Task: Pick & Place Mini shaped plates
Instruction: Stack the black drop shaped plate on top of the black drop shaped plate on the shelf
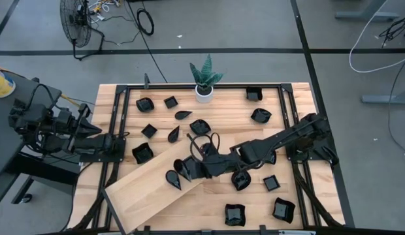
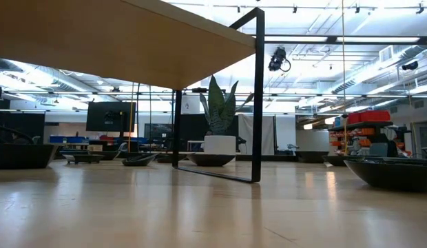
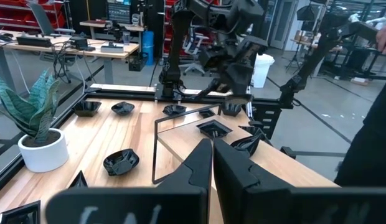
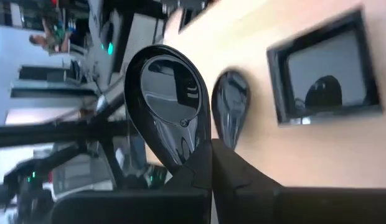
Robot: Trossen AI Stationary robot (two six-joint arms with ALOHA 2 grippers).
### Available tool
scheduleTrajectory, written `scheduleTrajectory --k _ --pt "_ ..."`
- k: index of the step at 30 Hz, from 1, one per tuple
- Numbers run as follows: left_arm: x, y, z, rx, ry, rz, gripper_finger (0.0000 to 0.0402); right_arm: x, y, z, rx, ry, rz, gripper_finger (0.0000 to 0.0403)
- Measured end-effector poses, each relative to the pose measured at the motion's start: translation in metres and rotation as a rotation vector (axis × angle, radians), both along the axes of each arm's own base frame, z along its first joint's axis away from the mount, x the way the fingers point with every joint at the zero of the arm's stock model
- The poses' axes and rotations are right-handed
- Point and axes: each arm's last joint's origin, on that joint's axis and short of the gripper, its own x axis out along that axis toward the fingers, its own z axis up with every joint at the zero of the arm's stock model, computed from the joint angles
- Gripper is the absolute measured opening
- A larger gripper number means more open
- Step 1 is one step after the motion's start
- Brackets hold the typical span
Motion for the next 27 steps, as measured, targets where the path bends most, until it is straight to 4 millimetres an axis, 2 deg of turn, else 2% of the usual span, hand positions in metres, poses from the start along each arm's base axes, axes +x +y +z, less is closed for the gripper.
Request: scheduleTrajectory --k 8,18,27 --pt "0.0 0.0 0.0 0.0 0.001 0.001 0.0018 -0.001 0.019 0.011 0.142 -0.1 0.059 0.0" --pt "0.0 0.0 0.0 0.0 0.0 0.001 0.0018 0.003 0.018 0.01 0.17 -0.088 0.006 0.0" --pt "0.0 0.0 0.0 0.0 -0.001 0.001 0.0018 0.03 0.019 0.012 0.133 -0.057 -0.012 0.0"
